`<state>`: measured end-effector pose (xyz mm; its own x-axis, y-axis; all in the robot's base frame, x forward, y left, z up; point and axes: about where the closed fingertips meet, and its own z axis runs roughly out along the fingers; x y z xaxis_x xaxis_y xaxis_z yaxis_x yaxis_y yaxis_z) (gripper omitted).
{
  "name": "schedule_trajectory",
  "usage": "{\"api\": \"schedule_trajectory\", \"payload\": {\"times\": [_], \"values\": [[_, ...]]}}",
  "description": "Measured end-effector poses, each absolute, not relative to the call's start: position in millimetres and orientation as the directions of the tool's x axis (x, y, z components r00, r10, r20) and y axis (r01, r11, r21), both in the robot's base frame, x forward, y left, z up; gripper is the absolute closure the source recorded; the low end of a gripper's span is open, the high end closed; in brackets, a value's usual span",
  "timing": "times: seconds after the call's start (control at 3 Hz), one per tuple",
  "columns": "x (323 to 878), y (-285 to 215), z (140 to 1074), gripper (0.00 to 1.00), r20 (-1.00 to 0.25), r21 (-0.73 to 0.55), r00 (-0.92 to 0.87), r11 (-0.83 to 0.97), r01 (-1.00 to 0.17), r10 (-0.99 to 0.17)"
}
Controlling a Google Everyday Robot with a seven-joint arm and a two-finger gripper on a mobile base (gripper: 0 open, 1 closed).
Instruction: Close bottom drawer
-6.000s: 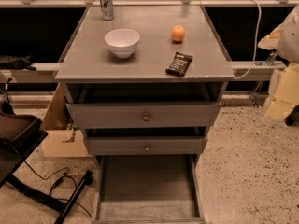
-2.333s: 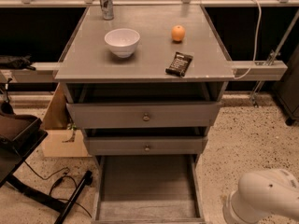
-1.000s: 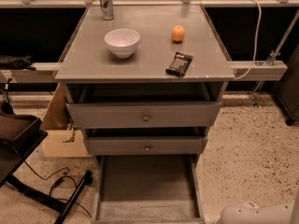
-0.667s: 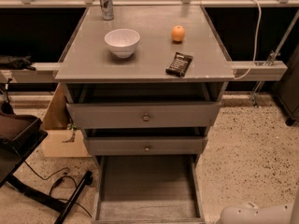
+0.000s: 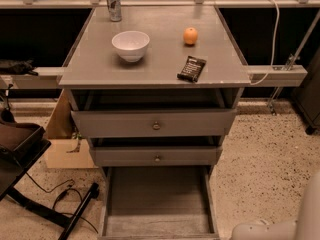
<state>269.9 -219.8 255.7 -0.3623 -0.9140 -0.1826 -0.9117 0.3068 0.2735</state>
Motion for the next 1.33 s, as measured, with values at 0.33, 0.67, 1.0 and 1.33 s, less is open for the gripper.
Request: {"api": "schedule_trajectory", "payload": {"times": [0.33, 0.67, 1.0, 1.33], "values": [[271, -217, 190, 1.00, -0.226, 0.271, -0.363, 0.300, -0.915, -0.904], [270, -211, 129, 1.00, -0.268, 0.265, -0.349, 0.280, -0.923, -0.898], [279, -206, 92, 1.00, -0.312, 0.246, -0.341, 0.271, -0.930, -0.887], [293, -203, 77, 1.00, -0.364, 0.213, -0.331, 0.268, -0.940, -0.870]]}}
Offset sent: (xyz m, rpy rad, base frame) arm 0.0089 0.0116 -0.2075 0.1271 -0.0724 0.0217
